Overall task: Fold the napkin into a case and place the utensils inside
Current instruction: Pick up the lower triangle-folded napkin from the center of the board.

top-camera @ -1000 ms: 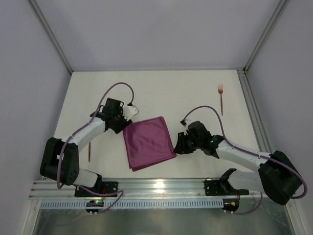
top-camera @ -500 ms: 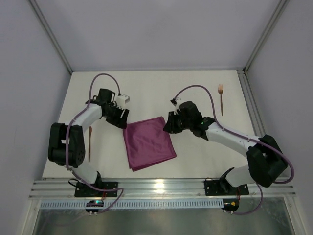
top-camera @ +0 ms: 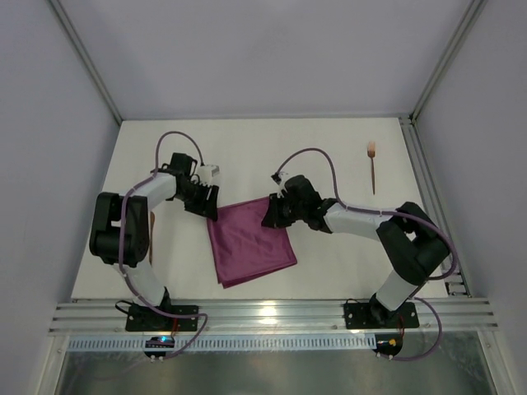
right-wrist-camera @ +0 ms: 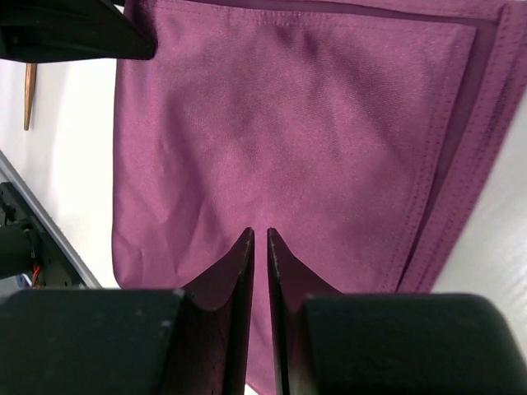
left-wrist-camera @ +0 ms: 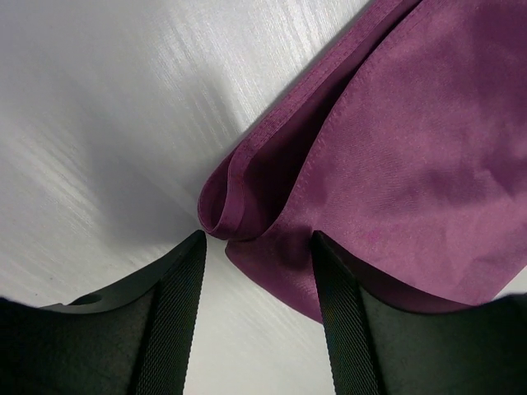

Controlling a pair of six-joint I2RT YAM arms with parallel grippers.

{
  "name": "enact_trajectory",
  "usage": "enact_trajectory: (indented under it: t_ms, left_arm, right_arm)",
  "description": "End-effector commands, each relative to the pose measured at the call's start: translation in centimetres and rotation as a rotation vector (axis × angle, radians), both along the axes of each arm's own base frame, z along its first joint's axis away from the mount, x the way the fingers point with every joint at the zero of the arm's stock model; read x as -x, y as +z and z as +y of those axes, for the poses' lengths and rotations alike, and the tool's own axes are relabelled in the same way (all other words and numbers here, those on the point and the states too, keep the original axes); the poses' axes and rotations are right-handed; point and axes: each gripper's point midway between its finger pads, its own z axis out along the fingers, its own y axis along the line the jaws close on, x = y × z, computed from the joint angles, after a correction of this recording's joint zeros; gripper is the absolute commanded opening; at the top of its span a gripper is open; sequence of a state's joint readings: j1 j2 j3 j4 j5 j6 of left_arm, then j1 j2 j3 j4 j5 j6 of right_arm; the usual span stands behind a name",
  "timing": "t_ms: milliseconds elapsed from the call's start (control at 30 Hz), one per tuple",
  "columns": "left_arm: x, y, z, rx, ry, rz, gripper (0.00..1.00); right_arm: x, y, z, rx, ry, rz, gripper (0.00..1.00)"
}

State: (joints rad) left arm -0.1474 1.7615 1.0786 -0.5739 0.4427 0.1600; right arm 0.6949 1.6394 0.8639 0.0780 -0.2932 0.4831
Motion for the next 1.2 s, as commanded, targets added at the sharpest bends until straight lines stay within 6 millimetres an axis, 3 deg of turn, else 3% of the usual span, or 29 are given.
enact_trajectory:
  t_ms: [0,167,300,500,700,833,1167]
  left_arm:
    - [-1.0,0.0,-0.5,0.026,0.003,-0.012,0.55]
    - [-1.3,-1.2,-0.3,0.009,0.011,0.002,0.52]
    - [-2.0,-1.0,-0.7,0.023,0.001,-0.024,0.46]
    - [-1.5,-1.2,-1.4,0.071,-0.042,-0.021,0.22]
    - [-1.4,0.2,-1.9,0.104,-0.111,-0.115,0.0]
    - [-1.1,2.4,-2.1,0.106,-0.18,-0.232,0.0]
    - [0.4,5.1,-3.4,0.009,-0.362,-0.448,0.0]
  right_arm:
    - [-1.2,1.6,2.4,-0.105,0.001,-0.032,0.15]
    - [-1.6,0.8,2.9,-0.121,-0.018,-0.016,0.13]
    - [-1.5,-0.5,2.9,-0.115,-0.024,0.014,0.11]
    - [-0.8,-2.4,2.6,-0.122,-0.052,0.073,0.1]
    - [-0.7,-4.0,2.3,-0.114,-0.102,0.118,0.08]
    - [-1.1,-4.3,1.2,-0.107,-0.174,0.123,0.05]
    - [-0.6,-4.9,-0.2,-0.092,-0.243,0.144,0.04]
